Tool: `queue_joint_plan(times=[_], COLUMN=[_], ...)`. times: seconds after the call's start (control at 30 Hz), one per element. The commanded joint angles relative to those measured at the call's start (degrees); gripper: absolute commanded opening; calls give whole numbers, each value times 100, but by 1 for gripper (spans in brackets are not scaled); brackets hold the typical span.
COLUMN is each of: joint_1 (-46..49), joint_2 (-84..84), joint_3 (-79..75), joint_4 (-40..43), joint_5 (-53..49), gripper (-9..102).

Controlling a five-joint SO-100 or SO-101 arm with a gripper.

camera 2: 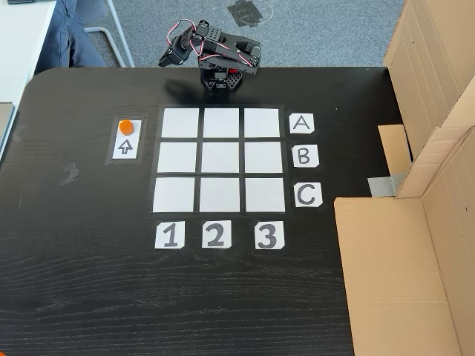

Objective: Pick up the round, orange token and place it in the grid on square A1.

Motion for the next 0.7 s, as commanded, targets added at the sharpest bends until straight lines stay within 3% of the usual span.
queue_joint_plan(times=[0.0,0.67], joint_1=[554,554], joint_2=[0,-686], joint_3=[0,-492], joint_4=[-185,-255], joint_5=[-633,-738], gripper=[8,9])
